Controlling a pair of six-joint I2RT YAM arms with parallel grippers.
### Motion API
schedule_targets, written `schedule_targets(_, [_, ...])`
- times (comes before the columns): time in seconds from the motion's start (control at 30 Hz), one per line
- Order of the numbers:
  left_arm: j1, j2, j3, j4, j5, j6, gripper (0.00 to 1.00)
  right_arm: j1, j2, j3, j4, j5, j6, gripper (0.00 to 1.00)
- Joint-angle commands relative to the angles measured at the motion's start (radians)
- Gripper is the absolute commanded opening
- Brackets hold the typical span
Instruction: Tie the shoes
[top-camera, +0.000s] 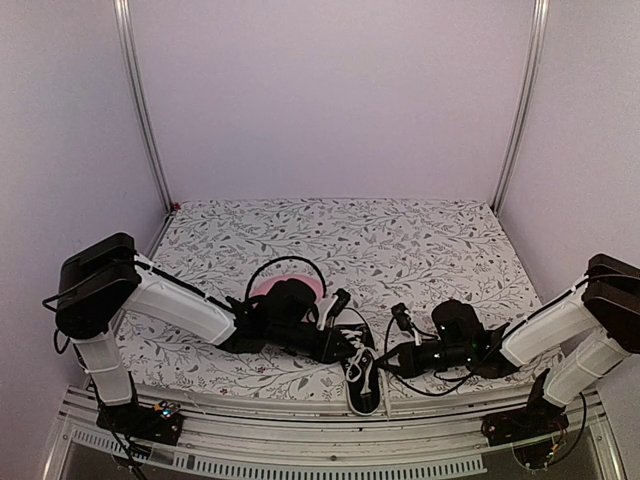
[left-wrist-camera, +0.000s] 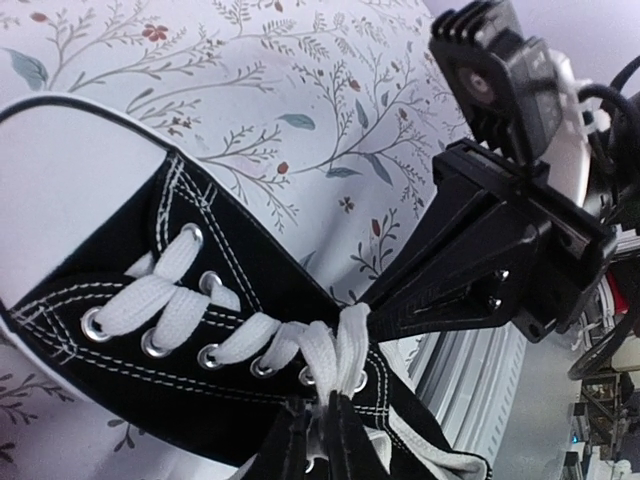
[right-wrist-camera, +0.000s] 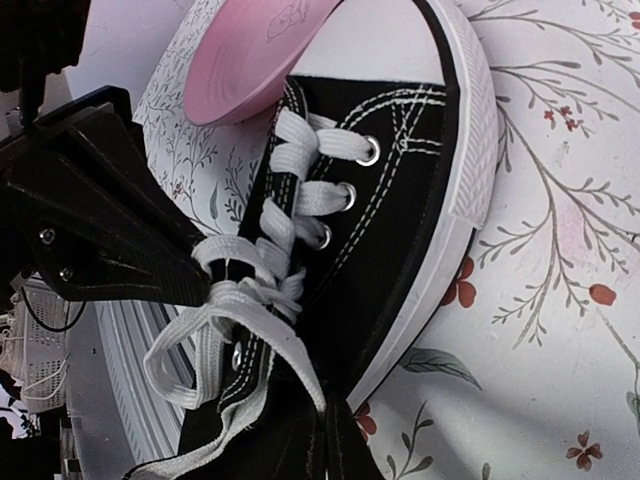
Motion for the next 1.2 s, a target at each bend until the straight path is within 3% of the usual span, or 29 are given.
schedule_targets(0.0, [-0.011, -0.026, -0.007, 0.017, -0.046, -0.006, 0.02, -0.006, -0.032, 0.007, 0.017, -0.010, -0.001, 0.03])
schedule_targets(0.27, [0.003, -0.065, -0.013, -0.010, -0.082, 0.000, 0.00, 0.021, -0.126, 0.079, -0.092, -0.009, -0.058, 0.02])
schedule_targets(1.17, [0.022, -0.076, 0.008, -0.030, -0.054, 0.044, 0.00, 0.069, 0.169, 0.327, -0.297, 0.074, -0.070, 0.02])
